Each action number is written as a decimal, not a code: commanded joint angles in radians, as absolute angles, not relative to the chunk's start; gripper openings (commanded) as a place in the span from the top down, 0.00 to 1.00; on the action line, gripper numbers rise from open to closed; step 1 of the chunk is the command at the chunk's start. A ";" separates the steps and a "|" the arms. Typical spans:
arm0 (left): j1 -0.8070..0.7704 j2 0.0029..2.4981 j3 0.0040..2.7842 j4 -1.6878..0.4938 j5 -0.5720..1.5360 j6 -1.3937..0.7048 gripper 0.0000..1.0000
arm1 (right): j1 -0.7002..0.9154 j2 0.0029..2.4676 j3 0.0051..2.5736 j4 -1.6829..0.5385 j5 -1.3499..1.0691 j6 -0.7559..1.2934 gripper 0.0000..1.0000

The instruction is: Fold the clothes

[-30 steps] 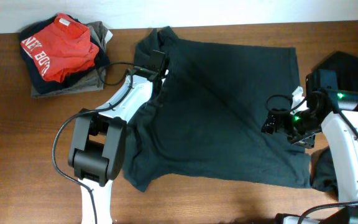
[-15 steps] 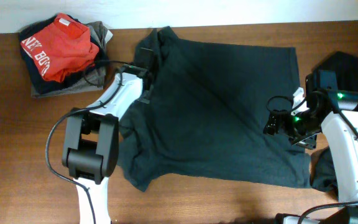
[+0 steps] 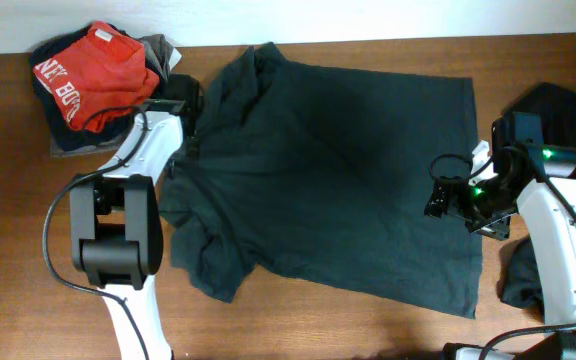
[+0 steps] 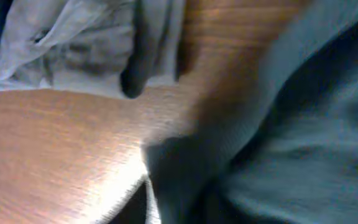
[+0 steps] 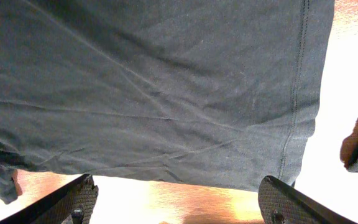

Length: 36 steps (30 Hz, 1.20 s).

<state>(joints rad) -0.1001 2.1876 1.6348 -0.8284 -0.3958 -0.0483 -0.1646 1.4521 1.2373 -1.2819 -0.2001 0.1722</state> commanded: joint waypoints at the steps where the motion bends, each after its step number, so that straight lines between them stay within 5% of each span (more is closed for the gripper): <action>1: -0.086 2.197 1.664 -0.847 -0.416 -0.065 0.01 | -0.157 1.446 1.236 -1.286 -0.187 0.161 0.12; 14: -0.090 2.099 1.917 -1.167 -0.416 -0.251 0.01 | -0.158 1.446 1.236 -1.286 -0.168 0.199 0.12; 36: -0.075 1.862 1.926 -1.633 -0.258 -0.524 0.01 | -0.158 1.251 1.236 -1.402 -0.172 0.271 0.06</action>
